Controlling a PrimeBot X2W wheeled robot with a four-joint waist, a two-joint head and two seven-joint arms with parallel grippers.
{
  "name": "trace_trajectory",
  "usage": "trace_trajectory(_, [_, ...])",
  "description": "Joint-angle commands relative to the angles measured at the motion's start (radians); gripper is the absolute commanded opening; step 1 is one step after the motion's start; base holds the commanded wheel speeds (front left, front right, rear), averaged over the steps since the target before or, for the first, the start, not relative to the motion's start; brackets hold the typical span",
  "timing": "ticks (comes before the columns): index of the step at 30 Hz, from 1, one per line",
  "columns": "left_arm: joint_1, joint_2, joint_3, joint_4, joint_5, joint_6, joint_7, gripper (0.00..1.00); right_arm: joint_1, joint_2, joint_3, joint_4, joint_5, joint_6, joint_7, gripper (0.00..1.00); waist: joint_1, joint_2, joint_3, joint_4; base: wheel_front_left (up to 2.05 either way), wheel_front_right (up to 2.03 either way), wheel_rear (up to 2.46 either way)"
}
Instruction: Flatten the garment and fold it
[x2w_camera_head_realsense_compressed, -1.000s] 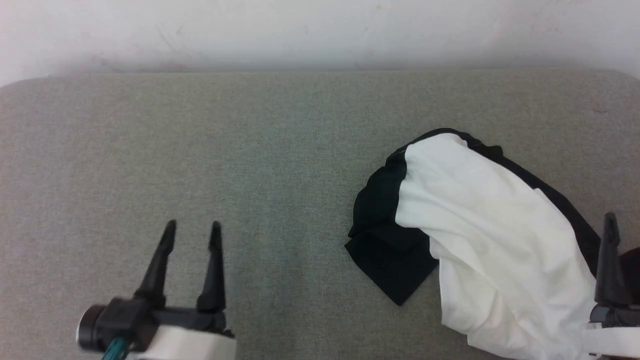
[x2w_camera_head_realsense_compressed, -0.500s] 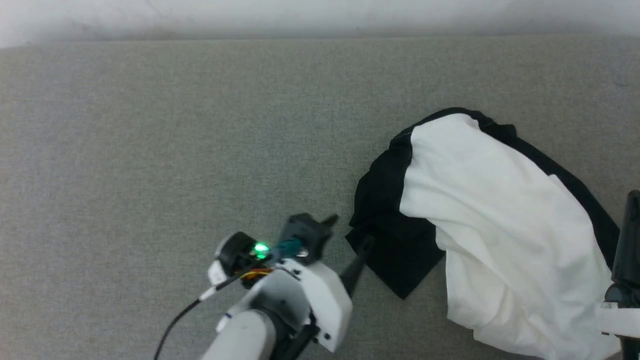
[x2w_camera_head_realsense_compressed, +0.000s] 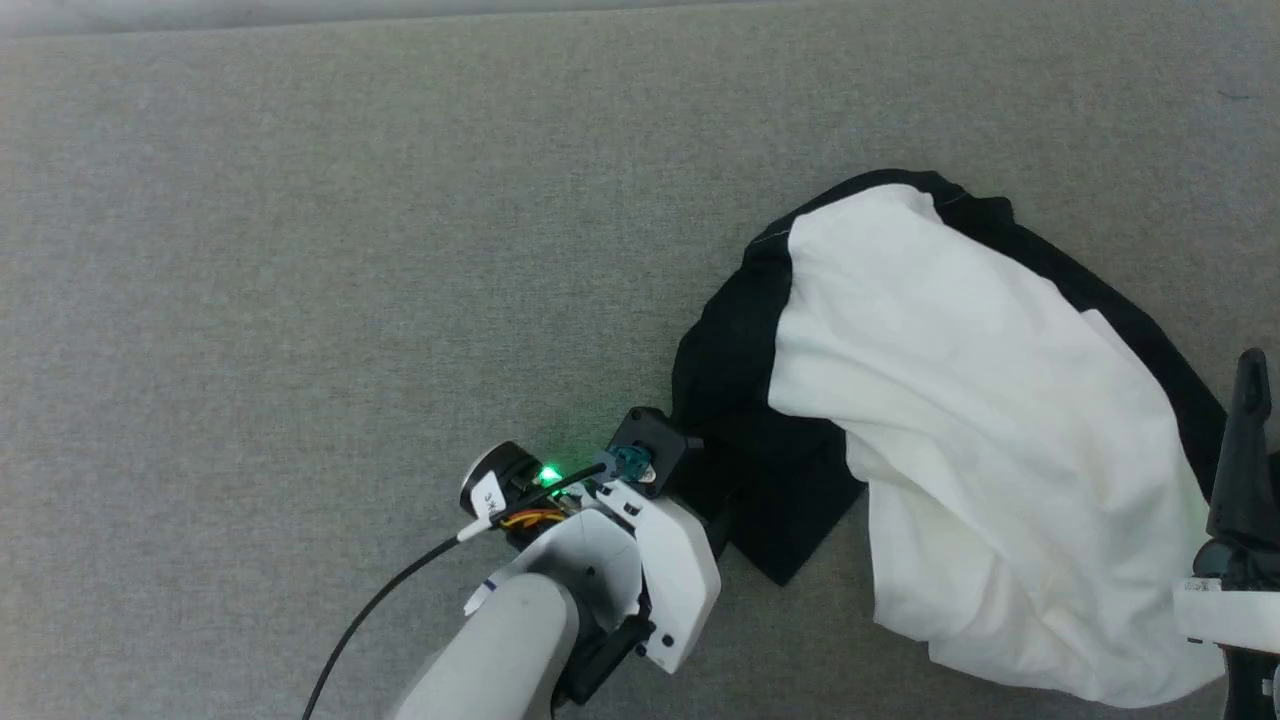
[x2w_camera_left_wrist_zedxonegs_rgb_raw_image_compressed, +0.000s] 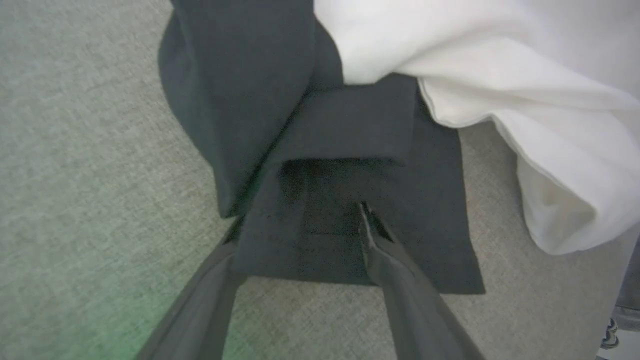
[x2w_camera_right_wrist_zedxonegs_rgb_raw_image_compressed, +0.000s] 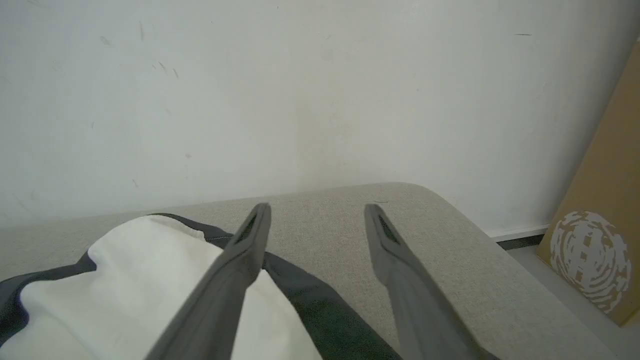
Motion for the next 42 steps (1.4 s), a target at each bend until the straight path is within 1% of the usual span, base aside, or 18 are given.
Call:
trace_trajectory(1, [0.003,-0.005,-0.018,0.058,-0.010,0.005,0.007,0.50,-0.016,0.002,-0.001,0.002,0.002,-0.001,-0.005,1.00,-0.0001,0.0001,0.013,-0.016,0.00,0.00,0.00])
trace_trajectory(2, [0.002,-0.009,-0.026,0.074,-0.014,0.004,-0.001,0.00,-0.017,0.002,-0.002,0.002,0.003,-0.001,-0.005,1.00,-0.0001,0.0001,0.011,-0.017,0.00,0.00,0.00])
trace_trajectory(5, [0.008,-0.021,-0.047,0.108,-0.042,0.003,-0.017,0.00,-0.012,0.002,-0.010,0.009,0.000,-0.001,-0.005,1.00,-0.0001,0.0001,-0.007,-0.011,0.00,0.00,0.00])
trace_trajectory(8, [0.014,-0.029,-0.046,0.106,-0.073,0.008,-0.032,0.00,-0.005,0.002,-0.023,0.015,-0.006,-0.001,-0.005,1.00,-0.0001,0.0001,-0.038,0.008,0.00,0.00,0.00])
trace_trajectory(11, [0.035,-0.031,-0.005,0.049,-0.122,0.030,-0.052,0.00,0.001,0.002,-0.021,0.025,-0.011,-0.001,-0.005,1.00,-0.0001,0.0001,-0.080,0.030,0.00,0.00,0.00])
trace_trajectory(13, [0.056,-0.014,0.041,-0.010,-0.148,0.053,-0.063,0.00,0.006,0.002,-0.020,0.031,-0.012,-0.001,-0.005,1.00,-0.0001,0.0001,-0.110,0.048,0.00,0.00,0.00])
trace_trajectory(15, [0.086,0.017,0.108,-0.085,-0.175,0.086,-0.073,0.00,0.015,0.002,-0.019,0.038,-0.013,-0.001,-0.005,1.00,-0.0001,0.0001,-0.137,0.068,0.00,0.00,0.00])
trace_trajectory(21, [0.235,0.162,0.349,-0.322,-0.230,0.203,-0.067,0.00,0.041,0.002,-0.022,0.050,-0.011,-0.001,-0.005,1.00,-0.0001,0.0001,-0.182,0.122,0.00,0.00,0.00])
trace_trajectory(23, [0.303,0.195,0.431,-0.378,-0.257,0.236,-0.062,0.00,0.048,0.002,-0.023,0.048,-0.008,-0.001,-0.005,1.00,-0.0001,0.0001,-0.181,0.135,0.00,0.00,0.00])
trace_trajectory(25, [0.373,0.229,0.507,-0.412,-0.258,0.273,-0.065,0.00,0.051,0.002,-0.022,0.047,-0.009,-0.001,-0.005,1.00,-0.0001,0.0001,-0.175,0.144,0.00,0.00,0.00])
trace_trajectory(27, [0.441,0.242,0.573,-0.423,-0.258,0.311,-0.079,0.00,0.051,0.002,-0.025,0.045,-0.008,-0.001,-0.005,1.00,-0.0001,0.0001,-0.166,0.153,0.00,0.00,0.00])
trace_trajectory(30, [0.517,0.246,0.649,-0.392,-0.249,0.358,-0.114,0.00,0.050,0.002,-0.027,0.048,-0.010,-0.001,-0.005,1.00,-0.0001,0.0001,-0.155,0.161,0.00,0.00,0.00])
trace_trajectory(33, [0.555,0.219,0.674,-0.338,-0.258,0.378,-0.150,0.00,0.048,0.002,-0.027,0.054,-0.012,-0.001,-0.005,1.00,-0.0001,0.0001,-0.149,0.164,0.00,0.00,0.00])
trace_trajectory(34, [0.557,0.206,0.672,-0.322,-0.265,0.378,-0.162,0.19,0.047,0.002,-0.027,0.055,-0.012,-0.001,-0.005,1.00,-0.0001,0.0001,-0.149,0.165,0.00,0.00,0.00])
trace_trajectory(35, [0.557,0.206,0.672,-0.322,-0.265,0.378,-0.162,0.19,0.047,0.002,-0.027,0.055,-0.012,-0.001,-0.005,1.00,-0.0001,0.0001,-0.149,0.165,0.00,0.00,0.00])
trace_trajectory(36, [0.554,0.194,0.667,-0.306,-0.271,0.374,-0.175,0.93,0.046,0.002,-0.025,0.057,-0.013,-0.001,-0.005,1.00,-0.0001,0.0001,-0.148,0.165,0.00,0.00,0.00])
trace_trajectory(37, [0.546,0.179,0.663,-0.294,-0.282,0.369,-0.190,1.00,0.044,0.002,-0.024,0.059,-0.013,-0.001,-0.004,1.00,-0.0001,0.0001,-0.149,0.166,0.00,0.00,0.00])
trace_trajectory(42, [0.487,0.122,0.643,-0.308,-0.349,0.325,-0.243,1.00,0.044,0.002,-0.018,0.066,-0.016,-0.001,0.006,1.00,-0.0001,0.0001,-0.164,0.167,0.00,0.00,0.00])
